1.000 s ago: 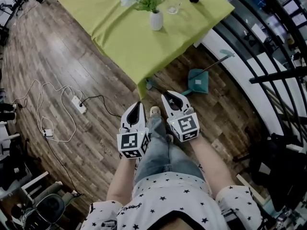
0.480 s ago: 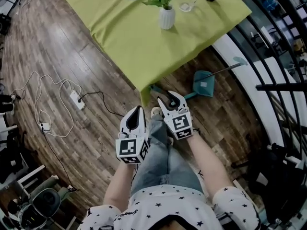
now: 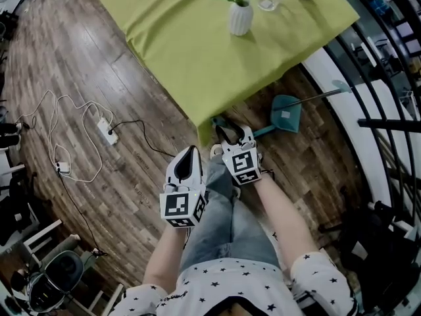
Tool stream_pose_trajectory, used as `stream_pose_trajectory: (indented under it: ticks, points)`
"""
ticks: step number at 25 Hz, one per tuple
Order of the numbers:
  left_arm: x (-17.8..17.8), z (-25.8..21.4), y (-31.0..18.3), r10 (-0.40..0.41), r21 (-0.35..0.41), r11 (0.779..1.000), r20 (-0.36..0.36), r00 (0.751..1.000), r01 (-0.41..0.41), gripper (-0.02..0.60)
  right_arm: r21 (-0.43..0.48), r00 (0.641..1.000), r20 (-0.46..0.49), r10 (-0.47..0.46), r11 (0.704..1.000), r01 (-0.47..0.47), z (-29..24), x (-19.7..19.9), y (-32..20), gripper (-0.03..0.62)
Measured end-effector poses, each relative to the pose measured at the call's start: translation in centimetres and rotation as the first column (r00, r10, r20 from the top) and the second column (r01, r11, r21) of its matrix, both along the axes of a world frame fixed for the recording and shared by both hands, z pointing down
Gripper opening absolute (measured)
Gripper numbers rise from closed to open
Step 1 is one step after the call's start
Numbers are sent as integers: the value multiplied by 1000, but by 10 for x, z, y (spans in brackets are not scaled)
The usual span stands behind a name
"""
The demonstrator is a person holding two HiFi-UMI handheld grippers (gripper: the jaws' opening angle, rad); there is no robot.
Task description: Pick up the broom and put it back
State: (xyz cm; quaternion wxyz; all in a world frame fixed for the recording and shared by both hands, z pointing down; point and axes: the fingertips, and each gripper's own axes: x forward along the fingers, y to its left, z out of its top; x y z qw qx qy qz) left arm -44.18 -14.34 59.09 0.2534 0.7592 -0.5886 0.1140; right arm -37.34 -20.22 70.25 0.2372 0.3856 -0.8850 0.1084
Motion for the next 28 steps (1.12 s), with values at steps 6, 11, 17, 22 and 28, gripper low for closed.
stream_pose_trajectory:
  ticks: [6,11,17,22,28]
  points:
    - [-1,0,2,-3,-9,1000,-2,1000,3,12,22,998,-61,-24,999,26,-2,1,1,91]
    - [5,-3,0,7,-5,1000,-8,1000,-7,12,64,994,-101,-44,997,51,-7,6,1,80]
    - [14,-13,5,20,8,1000,-10,1000,-20,11,73,993,-121,-16,997,25,-15,18,10,77]
    - [26,-27,5,47,34,998,-12,999,-46,12,87,992,-119,50,995,-40,-29,40,16,77]
    - [43,-48,16,80,65,995,-12,997,-79,12,98,988,-89,129,988,-121,-52,69,30,77]
